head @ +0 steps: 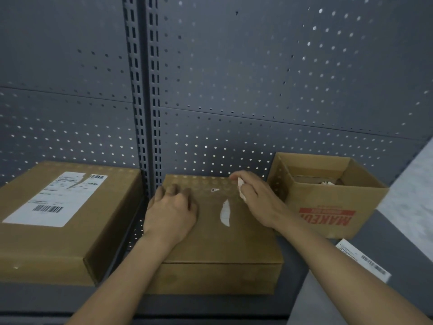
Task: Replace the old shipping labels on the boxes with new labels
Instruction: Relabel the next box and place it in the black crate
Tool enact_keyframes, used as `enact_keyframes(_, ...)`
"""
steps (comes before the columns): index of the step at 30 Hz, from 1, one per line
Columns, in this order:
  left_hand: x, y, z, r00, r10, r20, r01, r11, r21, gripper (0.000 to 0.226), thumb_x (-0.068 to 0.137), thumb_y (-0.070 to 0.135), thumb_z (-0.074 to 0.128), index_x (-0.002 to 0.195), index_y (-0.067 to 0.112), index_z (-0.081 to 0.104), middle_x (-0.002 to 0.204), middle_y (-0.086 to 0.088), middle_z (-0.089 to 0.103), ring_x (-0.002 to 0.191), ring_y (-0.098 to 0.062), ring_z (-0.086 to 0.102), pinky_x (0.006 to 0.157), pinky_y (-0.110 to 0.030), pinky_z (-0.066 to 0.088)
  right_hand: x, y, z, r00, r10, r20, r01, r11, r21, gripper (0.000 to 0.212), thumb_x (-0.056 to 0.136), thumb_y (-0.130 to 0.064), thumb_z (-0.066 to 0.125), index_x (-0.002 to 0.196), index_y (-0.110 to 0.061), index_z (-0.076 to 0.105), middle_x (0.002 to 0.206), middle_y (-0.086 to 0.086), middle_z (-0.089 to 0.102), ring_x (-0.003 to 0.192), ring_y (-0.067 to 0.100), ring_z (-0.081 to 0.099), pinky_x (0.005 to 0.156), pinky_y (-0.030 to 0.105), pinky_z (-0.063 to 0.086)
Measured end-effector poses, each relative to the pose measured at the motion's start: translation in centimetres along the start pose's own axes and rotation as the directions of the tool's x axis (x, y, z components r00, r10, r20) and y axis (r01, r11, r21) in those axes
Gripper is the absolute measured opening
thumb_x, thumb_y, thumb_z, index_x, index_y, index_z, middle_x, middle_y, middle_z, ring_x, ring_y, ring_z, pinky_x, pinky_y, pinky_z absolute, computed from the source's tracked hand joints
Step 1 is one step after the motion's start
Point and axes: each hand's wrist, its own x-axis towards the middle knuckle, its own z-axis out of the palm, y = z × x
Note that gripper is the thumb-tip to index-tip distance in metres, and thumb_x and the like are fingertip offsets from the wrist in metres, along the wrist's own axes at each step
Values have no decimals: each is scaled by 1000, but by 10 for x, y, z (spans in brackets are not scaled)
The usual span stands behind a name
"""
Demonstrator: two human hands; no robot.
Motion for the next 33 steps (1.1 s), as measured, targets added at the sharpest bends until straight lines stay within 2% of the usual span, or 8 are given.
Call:
enact_keyframes(3, -1, -1, 0, 1000, 3, 0, -3, 1000, 4, 43, 99, 39, 37, 134, 21, 55, 140, -7, 50, 136, -33, 37, 115, -44, 30, -5, -4, -2, 996, -72, -51, 68, 994, -81, 44, 105, -15, 32, 148, -22, 38, 122, -8, 50, 111, 1, 46, 88, 9, 34)
enact_keyframes(6, -2, 2, -1, 1000, -8, 5, 8, 1000, 14, 43, 100, 39, 36, 135, 21, 55, 141, -7, 49, 137, -34, 34, 112, -45, 32, -9, -11, -15, 974, -146, -175, 129, 986, -106, 43, 104, -17, 42, 147, -21, 42, 114, -11, 60, 102, -3, 54, 87, 11, 41)
enact_keyframes(11, -1, 2, 0, 1000, -9, 9, 8, 1000, 19, 42, 100, 39, 38, 134, 22, 55, 140, -7, 50, 136, -34, 35, 111, -46, 34, -12, -19, -50, 929, 15, -370, 29, 993, 112, 26, 94, -34, 63, 119, -32, 55, 109, -15, 68, 102, -3, 63, 89, 22, 50)
enact_keyframes(14, 0, 2, 1, 1000, -9, 9, 9, 1000, 20, 41, 100, 39, 39, 132, 21, 56, 141, -7, 50, 137, -36, 35, 112, -47, 34, -13, -19, -73, 844, -2, -536, 31, 998, 46, 15, 87, -30, 73, 97, -27, 63, 93, -18, 68, 90, -4, 63, 81, 15, 52)
enact_keyframes(21, 3, 5, 4, 1000, -9, 16, 9, 1000, 4, 40, 99, 38, 38, 128, 20, 60, 135, -9, 53, 134, -38, 36, 111, -48, 34, -14, 7, -107, 793, 64, -606, -97, 995, -22, 19, 86, -31, 74, 99, -18, 69, 87, -10, 66, 83, 5, 63, 65, 10, 45)
enact_keyframes(24, 2, 5, 4, 1000, -8, 17, 8, 1000, 0, 41, 100, 37, 38, 131, 20, 58, 138, -10, 52, 135, -38, 35, 113, -47, 32, -15, 19, -111, 813, 140, -566, -181, 983, -16, 11, 93, -30, 66, 94, -21, 71, 88, -10, 66, 91, 9, 64, 73, 15, 47)
enact_keyframes(28, 1, 4, 5, 1000, -4, 10, 4, 1000, 0, 41, 100, 38, 37, 129, 20, 59, 137, -9, 52, 135, -38, 35, 112, -48, 33, -17, 28, -106, 823, 214, -526, -289, 955, -64, 23, 94, -29, 62, 73, -38, 65, 81, -27, 58, 95, 13, 60, 96, 55, 46)
enact_keyframes(33, 0, 4, 4, 1000, -1, 7, 1, 1000, -8, 41, 100, 37, 37, 129, 19, 60, 138, -9, 52, 135, -39, 35, 112, -47, 32, -17, 33, -103, 815, 219, -536, -304, 950, -75, 14, 86, -28, 73, 78, -33, 62, 78, -12, 64, 84, 13, 63, 90, 55, 49)
